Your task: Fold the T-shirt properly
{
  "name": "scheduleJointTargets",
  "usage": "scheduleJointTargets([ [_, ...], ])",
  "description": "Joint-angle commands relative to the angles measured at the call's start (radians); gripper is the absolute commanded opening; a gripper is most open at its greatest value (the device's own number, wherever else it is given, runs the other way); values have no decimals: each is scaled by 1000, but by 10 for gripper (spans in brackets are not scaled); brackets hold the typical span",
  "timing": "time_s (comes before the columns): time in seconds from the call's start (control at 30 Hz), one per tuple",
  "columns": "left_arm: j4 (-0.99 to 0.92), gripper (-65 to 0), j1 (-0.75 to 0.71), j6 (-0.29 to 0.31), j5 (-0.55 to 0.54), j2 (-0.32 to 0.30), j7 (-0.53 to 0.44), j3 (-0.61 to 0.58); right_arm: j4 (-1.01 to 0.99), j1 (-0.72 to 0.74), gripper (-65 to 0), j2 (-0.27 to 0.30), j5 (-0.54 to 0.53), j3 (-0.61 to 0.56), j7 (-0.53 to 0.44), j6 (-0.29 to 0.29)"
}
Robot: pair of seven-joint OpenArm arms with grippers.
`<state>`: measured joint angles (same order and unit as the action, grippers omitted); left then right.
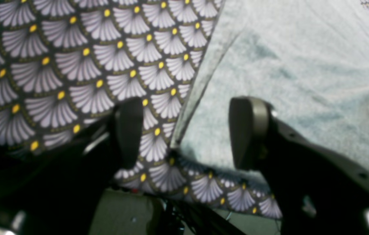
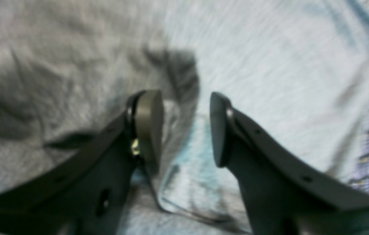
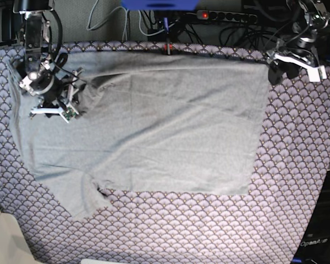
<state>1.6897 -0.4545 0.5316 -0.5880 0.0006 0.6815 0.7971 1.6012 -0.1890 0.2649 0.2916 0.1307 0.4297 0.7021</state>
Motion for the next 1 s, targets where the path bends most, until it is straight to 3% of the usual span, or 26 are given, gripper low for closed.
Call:
scheduleJointTargets([
  [0.0, 19, -245, -5, 11, -16, -7, -18, 5, 3, 23, -394, 9, -1, 5, -1, -4],
  [0.13, 19, -245, -7, 11, -16, -7, -18, 5, -12, 24, -399, 9, -1, 5, -4, -4],
  [0.2, 19, -245, -7, 11, -16, -7, -18, 5, -11, 24, -438, 9, -1, 5, -4, -4],
  [0.33, 19, -245, -7, 11, -17, -6, -18, 5, -8, 32, -650, 9, -1, 5, -4, -4],
  [0.5, 17, -245, -5, 11, -16, -6, -18, 5, -6, 41, -650, 9, -1, 4, -7, -4],
  [0.73, 17, -245, -8, 11, -16, -3, -18, 5, -9, 90, -650, 9, -1, -1, -93, -4],
  [0.97, 17, -245, -10, 12, -16, -1, -18, 5, -9, 139, -650, 14, -1, -72, -94, -4],
])
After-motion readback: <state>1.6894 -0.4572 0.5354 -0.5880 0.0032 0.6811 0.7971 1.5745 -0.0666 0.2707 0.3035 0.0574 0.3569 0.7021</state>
